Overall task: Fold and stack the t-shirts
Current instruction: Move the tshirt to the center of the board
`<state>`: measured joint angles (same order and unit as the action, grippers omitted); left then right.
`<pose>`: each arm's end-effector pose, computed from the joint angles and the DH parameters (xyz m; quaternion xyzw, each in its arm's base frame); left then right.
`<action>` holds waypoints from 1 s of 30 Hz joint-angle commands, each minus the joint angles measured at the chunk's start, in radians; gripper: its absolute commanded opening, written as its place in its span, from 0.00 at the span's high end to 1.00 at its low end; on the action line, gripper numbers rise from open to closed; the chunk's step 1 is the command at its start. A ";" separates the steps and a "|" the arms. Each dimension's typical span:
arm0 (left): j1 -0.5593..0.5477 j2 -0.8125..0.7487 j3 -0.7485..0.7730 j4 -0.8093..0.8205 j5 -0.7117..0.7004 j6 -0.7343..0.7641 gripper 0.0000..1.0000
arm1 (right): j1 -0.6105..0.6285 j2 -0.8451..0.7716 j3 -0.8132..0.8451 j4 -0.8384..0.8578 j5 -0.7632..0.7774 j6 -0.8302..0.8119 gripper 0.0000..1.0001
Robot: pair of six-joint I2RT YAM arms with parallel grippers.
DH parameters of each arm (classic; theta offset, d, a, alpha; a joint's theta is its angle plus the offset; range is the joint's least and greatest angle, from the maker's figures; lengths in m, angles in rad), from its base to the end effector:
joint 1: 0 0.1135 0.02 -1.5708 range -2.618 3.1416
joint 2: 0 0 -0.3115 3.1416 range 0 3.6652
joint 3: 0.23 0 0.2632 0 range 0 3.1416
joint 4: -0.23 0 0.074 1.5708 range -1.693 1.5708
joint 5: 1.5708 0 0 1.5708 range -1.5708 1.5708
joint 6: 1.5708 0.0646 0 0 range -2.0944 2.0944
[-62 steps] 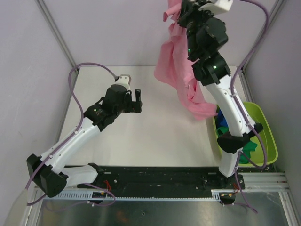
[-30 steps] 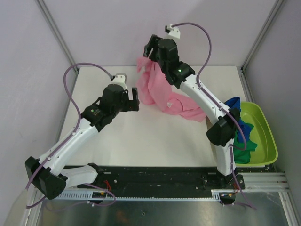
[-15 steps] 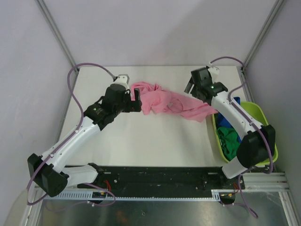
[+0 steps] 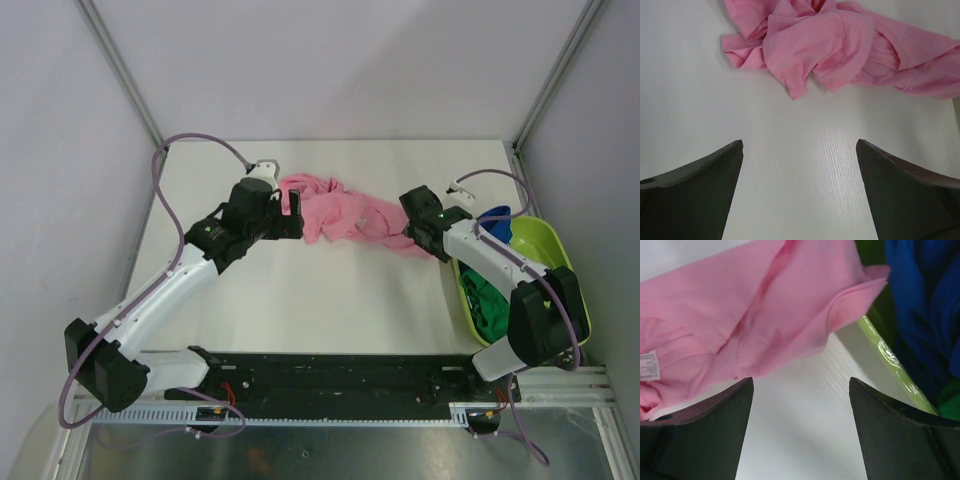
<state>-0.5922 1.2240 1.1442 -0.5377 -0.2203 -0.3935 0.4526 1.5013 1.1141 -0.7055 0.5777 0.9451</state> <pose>0.2453 -0.1480 0.3665 0.0374 0.8838 -0.1297 0.4480 0.3008 0.1070 0.2693 0.2924 0.8868 -0.0659 0.3518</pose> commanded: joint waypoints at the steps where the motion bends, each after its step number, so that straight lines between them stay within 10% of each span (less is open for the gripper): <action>1: 0.007 0.003 -0.004 0.015 0.016 -0.012 0.01 | -0.016 0.009 -0.033 0.052 0.100 0.107 0.19; 7: 0.006 -0.006 -0.005 0.016 0.006 -0.002 0.01 | -0.046 0.056 -0.051 0.137 0.112 0.093 0.37; 15: 0.007 -0.006 -0.001 0.015 0.002 0.003 0.01 | -0.058 0.042 -0.049 0.183 0.093 0.000 0.97; 25: 0.007 0.005 0.021 0.015 0.008 0.002 0.01 | 0.037 0.026 0.114 0.109 0.149 -0.122 1.00; 30: 0.007 0.005 0.022 0.015 0.018 0.002 0.01 | 0.009 0.095 0.114 0.022 0.139 -0.049 0.58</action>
<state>-0.5922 1.2251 1.1408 -0.5377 -0.2195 -0.3927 0.4889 1.5539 1.2137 -0.5903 0.6724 0.8589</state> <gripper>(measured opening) 0.994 0.300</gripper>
